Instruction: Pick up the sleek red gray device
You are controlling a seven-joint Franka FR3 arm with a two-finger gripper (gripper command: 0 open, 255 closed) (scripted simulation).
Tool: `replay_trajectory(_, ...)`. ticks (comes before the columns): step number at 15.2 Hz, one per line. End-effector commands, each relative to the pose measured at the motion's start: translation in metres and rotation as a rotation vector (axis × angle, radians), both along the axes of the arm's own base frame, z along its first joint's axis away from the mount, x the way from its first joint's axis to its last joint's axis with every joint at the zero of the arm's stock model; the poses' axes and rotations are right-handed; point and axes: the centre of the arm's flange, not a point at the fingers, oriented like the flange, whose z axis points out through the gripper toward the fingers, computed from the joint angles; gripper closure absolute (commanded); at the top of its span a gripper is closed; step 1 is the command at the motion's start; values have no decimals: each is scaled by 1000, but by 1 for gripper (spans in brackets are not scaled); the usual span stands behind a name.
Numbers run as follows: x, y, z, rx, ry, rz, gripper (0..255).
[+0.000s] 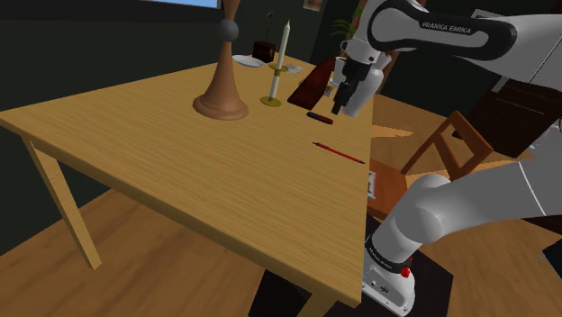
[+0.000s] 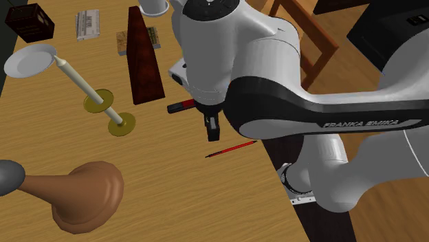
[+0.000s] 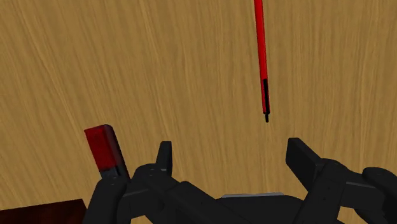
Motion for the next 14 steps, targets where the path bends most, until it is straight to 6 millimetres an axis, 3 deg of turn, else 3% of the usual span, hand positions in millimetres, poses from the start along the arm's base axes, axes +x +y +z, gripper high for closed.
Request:
replay_trajectory(1,14,-18,-12,-9,1,27,0)
replay_trajectory(12,103,-110,-71,-54,12,165,0)
replay_trajectory(14,110,-117,-81,-57,13,176,0)
